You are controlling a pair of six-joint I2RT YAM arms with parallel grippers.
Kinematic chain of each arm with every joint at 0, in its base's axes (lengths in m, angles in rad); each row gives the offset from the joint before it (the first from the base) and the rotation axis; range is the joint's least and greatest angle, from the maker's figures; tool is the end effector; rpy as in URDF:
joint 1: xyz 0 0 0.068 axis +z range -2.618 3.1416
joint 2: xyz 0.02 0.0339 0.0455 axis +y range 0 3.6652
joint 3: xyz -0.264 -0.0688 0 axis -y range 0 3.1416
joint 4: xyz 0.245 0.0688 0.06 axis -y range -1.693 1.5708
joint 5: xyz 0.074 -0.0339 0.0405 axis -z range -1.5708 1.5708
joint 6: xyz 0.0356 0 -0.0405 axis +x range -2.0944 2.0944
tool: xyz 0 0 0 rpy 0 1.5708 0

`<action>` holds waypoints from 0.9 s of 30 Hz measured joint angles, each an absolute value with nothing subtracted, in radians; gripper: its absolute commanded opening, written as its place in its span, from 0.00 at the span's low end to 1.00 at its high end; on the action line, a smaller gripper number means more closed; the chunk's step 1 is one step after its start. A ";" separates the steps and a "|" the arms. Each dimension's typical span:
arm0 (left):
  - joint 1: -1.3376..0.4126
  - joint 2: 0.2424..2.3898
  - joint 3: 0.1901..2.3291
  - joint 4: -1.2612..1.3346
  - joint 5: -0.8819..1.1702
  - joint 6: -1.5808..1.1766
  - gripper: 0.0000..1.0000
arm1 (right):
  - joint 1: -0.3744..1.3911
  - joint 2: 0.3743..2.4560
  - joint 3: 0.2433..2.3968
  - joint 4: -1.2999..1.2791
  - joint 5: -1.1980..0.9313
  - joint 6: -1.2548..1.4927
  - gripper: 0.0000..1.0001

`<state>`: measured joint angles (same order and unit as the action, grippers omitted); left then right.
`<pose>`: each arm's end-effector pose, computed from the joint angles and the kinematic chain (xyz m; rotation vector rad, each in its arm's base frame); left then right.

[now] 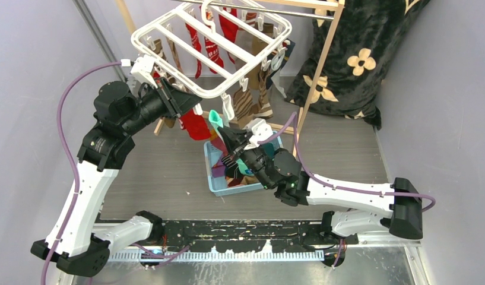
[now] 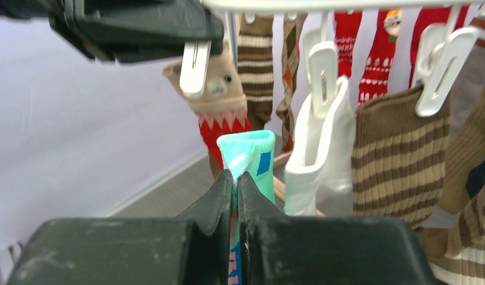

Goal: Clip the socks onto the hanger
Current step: Pick up the sock from the bin, then clamp the sock onto the hanger.

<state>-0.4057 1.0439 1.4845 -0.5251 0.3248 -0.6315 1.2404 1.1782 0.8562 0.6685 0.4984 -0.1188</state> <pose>0.1707 -0.0857 0.4914 0.0643 1.7600 -1.0410 0.1035 0.2493 0.3725 -0.4222 1.2252 0.6603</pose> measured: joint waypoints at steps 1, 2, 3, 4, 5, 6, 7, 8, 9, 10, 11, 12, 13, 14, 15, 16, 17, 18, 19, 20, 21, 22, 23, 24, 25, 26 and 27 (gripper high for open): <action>-0.406 1.045 1.485 -0.527 0.316 -0.634 0.00 | 1.243 1.188 0.865 0.694 0.510 -0.123 0.01; -0.406 1.046 1.485 -0.529 0.308 -0.640 0.00 | 1.243 1.199 0.874 0.717 0.523 -0.128 0.01; -0.406 1.047 1.485 -0.530 0.302 -0.645 0.00 | 1.244 1.210 0.884 0.739 0.532 -0.132 0.01; -0.406 1.050 1.485 -0.531 0.295 -0.648 0.00 | 1.245 1.221 0.894 0.756 0.541 -0.137 0.01; -0.406 1.053 1.485 -0.532 0.290 -0.651 0.00 | 1.245 1.232 0.904 0.771 0.546 -0.142 0.01; -0.406 1.055 1.485 -0.532 0.287 -0.653 0.00 | 1.247 1.243 0.913 0.786 0.553 -0.147 0.01; -0.406 1.058 1.485 -0.533 0.286 -0.656 0.00 | 1.247 1.253 0.921 0.799 0.558 -0.153 0.01; -0.406 1.061 1.485 -0.533 0.286 -0.657 0.00 | 1.247 1.261 0.928 0.808 0.560 -0.156 0.01; -0.406 1.063 1.485 -0.534 0.284 -0.660 0.00 | 1.248 1.268 0.933 0.815 0.560 -0.160 0.01; -0.406 1.066 1.485 -0.535 0.283 -0.665 0.00 | 1.248 1.272 0.937 0.818 0.561 -0.163 0.01; -0.406 1.068 1.485 -0.535 0.282 -0.671 0.00 | 1.248 1.278 0.942 0.822 0.560 -0.165 0.01; -0.406 1.069 1.485 -0.536 0.281 -0.674 0.00 | 1.248 1.282 0.945 0.823 0.560 -0.167 0.01; -0.406 1.069 1.485 -0.536 0.279 -0.676 0.00 | 1.248 1.286 0.949 0.824 0.559 -0.170 0.01; -0.406 1.069 1.485 -0.536 0.278 -0.678 0.00 | 1.248 1.290 0.952 0.824 0.559 -0.171 0.01; -0.406 1.069 1.485 -0.536 0.276 -0.680 0.00 | 1.248 1.293 0.954 0.823 0.557 -0.173 0.01; -0.406 1.069 1.485 -0.536 0.274 -0.682 0.00 | 1.248 1.296 0.956 0.823 0.556 -0.175 0.01; -0.407 1.069 1.485 -0.536 0.272 -0.683 0.00 | 1.248 1.297 0.957 0.824 0.556 -0.175 0.01; -0.407 1.069 1.485 -0.536 0.270 -0.684 0.00 | 1.248 1.299 0.957 0.823 0.556 -0.176 0.01; -0.406 1.069 1.485 -0.536 0.268 -0.686 0.00 | 1.248 1.300 0.957 0.823 0.556 -0.177 0.01; -0.407 1.069 1.485 -0.536 0.266 -0.690 0.00 | 1.248 1.301 0.957 0.823 0.555 -0.178 0.01; -0.407 1.069 1.485 -0.536 0.263 -0.694 0.00 | 1.248 1.302 0.957 0.823 0.552 -0.178 0.01; -0.407 1.069 1.485 -0.536 0.260 -0.697 0.00 | 1.248 1.303 0.957 0.823 0.551 -0.178 0.01; -0.407 1.069 1.485 -0.537 0.258 -0.699 0.00 | 1.248 1.303 0.957 0.822 0.548 -0.178 0.01; -0.407 1.069 1.485 -0.537 0.255 -0.701 0.00 | 1.250 1.303 0.957 0.822 0.547 -0.178 0.01; -0.407 1.069 1.485 -0.538 0.253 -0.701 0.00 | 1.251 1.303 0.957 0.822 0.544 -0.179 0.01; -0.407 1.069 1.485 -0.538 0.251 -0.702 0.00 | 1.252 1.303 0.957 0.821 0.541 -0.180 0.01; -0.407 1.069 1.485 -0.539 0.249 -0.704 0.00 | 1.255 1.303 0.957 0.820 0.538 -0.181 0.01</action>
